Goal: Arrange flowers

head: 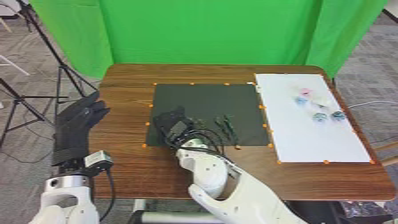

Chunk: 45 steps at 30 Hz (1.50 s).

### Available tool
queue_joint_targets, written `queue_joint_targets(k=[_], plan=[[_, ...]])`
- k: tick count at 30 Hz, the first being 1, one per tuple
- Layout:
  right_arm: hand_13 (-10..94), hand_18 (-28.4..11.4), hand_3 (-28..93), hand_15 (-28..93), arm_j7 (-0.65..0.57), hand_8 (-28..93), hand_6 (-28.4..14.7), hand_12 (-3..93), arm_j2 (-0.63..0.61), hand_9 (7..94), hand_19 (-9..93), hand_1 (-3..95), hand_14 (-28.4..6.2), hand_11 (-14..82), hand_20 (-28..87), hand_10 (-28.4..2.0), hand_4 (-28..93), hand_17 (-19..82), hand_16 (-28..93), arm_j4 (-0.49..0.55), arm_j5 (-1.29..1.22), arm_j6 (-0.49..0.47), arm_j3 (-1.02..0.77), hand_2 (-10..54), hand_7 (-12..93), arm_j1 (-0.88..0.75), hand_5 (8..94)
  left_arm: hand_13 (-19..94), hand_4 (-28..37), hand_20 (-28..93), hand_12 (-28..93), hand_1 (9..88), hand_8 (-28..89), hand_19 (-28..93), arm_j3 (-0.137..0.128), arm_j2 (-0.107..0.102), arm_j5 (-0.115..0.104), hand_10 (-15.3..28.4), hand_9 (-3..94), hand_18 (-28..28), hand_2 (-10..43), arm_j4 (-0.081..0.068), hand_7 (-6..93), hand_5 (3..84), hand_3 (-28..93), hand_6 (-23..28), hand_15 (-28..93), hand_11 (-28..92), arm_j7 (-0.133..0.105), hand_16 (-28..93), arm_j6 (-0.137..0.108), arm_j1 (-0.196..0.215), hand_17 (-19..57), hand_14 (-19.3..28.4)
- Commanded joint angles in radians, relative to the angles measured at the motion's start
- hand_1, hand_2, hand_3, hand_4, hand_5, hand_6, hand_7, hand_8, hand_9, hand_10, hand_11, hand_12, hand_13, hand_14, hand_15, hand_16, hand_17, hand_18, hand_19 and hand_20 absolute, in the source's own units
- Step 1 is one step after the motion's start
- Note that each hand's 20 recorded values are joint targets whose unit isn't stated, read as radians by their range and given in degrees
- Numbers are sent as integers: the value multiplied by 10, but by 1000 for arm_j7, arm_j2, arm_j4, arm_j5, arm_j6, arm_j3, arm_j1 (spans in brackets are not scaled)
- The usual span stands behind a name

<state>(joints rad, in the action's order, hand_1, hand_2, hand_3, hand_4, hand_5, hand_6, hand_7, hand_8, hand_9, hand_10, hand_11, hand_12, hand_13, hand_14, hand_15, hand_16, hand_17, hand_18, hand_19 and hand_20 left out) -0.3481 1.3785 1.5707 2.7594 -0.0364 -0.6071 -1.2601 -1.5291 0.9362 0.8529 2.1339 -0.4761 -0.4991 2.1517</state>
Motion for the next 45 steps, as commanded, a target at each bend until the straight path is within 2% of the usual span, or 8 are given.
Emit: queue_joint_targets(k=[1, 8, 19, 31, 35, 39, 40, 45], plan=[[703, -245, 780, 830, 12, 28, -39, 285, 27, 728, 817, 427, -103, 341, 147, -130, -283, 210, 250, 33, 41, -39, -10, -95, 292, -13, 668, 250, -183, 168, 75, 268, -105, 569, 3, 3, 12, 207, 348, 233, 16, 2, 162, 429, 814, 123, 672, 415, 14, -181, 14, 1, -81, 276], [625, -275, 827, 836, 21, -129, -42, 211, 26, 640, 778, 389, -125, 408, 205, -172, -283, 164, 244, 60, 58, -125, -23, -95, 291, -35, 642, 251, -171, 168, 75, 271, -105, 568, -5, 5, 13, 206, 349, 231, 13, 5, 162, 430, 818, 123, 673, 416, 18, -180, 16, 6, -81, 276], [546, -284, 831, 850, 33, -125, -70, 207, 31, 558, 719, 368, -161, 411, 266, -202, -283, 123, 238, 75, 77, -166, -27, -95, 270, -46, 580, 251, -168, 168, 75, 274, -105, 566, -12, 7, 14, 206, 348, 231, 11, 12, 162, 430, 818, 123, 672, 415, 11, -181, 12, 25, -83, 276], [512, -284, 814, 863, 11, -115, -91, 202, 27, 515, 688, 338, -185, 409, 315, -223, -283, 112, 231, 79, 49, -145, -13, -95, 243, -2, 541, 252, -167, 170, 75, 275, -105, 565, 1, 14, 25, 206, 348, 230, 12, 4, 162, 429, 817, 123, 672, 416, 23, -181, 16, 3, -83, 277], [508, -284, 809, 865, 22, -114, -95, 200, 28, 510, 680, 339, -187, 409, 328, -225, -283, 111, 227, 81, 50, -162, -20, -95, 239, -13, 534, 252, -167, 170, 75, 275, -105, 565, 6, 5, 14, 206, 348, 230, 11, 3, 163, 429, 818, 123, 672, 417, 11, -181, 8, 2, -83, 276], [501, -284, 802, 867, 102, -111, -100, 199, 59, 500, 673, 335, -193, 408, 336, -229, -283, 108, 224, 123, 128, -188, -80, -95, 234, -73, 527, 253, -167, 170, 75, 275, -105, 565, -15, 4, 8, 206, 348, 230, 11, 19, 163, 429, 818, 123, 673, 417, 2, -181, -6, 42, -83, 276], [497, -284, 802, 867, 34, -111, -101, 198, 9, 498, 671, 333, -196, 408, 338, -230, -283, 105, 224, 145, 56, -184, -20, -95, 233, -27, 525, 253, -167, 171, 75, 275, -105, 565, -22, 7, 9, 206, 348, 230, 11, 20, 163, 429, 818, 123, 673, 417, 4, -180, 0, 46, -83, 276], [507, -284, 797, 863, 141, -109, -94, 197, -1, 526, 660, 307, -202, 401, 352, -228, -278, 100, 219, 229, 62, -238, -65, -95, 235, -99, 545, 253, -167, 172, 75, 275, -105, 565, -99, 0, -19, 206, 348, 230, 12, 63, 162, 429, 817, 124, 673, 416, -35, -181, -63, 160, -82, 276]])
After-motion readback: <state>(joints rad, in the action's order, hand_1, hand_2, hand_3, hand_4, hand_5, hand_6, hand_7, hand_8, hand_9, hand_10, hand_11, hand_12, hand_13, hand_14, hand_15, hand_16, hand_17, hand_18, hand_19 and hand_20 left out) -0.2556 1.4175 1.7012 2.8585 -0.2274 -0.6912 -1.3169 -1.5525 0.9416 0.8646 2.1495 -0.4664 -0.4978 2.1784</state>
